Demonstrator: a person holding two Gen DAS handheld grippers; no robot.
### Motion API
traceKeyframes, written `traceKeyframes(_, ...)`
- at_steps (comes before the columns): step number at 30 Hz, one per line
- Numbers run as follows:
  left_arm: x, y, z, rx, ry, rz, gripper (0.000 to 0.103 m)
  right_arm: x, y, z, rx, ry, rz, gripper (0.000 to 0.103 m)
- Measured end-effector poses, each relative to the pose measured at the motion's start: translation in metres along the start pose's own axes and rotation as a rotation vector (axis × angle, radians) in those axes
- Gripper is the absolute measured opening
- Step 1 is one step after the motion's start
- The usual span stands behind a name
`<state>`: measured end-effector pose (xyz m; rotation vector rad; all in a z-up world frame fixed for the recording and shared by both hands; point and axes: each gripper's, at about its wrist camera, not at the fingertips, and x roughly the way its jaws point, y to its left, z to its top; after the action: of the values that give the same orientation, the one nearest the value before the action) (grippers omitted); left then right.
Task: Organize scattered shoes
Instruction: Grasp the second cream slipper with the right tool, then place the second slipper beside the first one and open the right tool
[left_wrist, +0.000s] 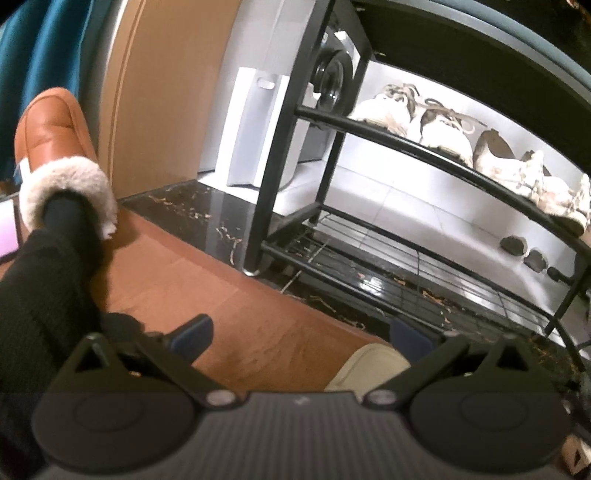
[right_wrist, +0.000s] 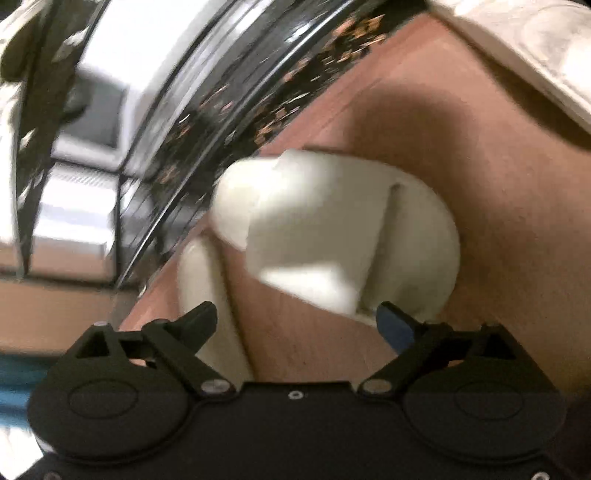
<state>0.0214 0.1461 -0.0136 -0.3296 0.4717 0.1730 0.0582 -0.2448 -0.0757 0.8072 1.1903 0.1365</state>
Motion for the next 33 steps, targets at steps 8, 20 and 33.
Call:
traceKeyframes(8, 0.007, 0.001, -0.002, -0.02, 0.048, 0.006, 0.102, -0.038, 0.057, -0.038, -0.767, -0.279, -0.218, 0.103)
traceKeyframes(20, 0.021, 0.01, -0.01, -0.018, 0.128, 0.118, 0.102, 0.034, 0.072, -0.033, -1.086, -0.29, -0.41, 0.103)
traceKeyframes(33, 0.036, 0.023, -0.011, -0.096, 0.177, 0.167, 0.102, 0.051, 0.083, -0.055, -0.812, -0.238, -0.312, 0.1)
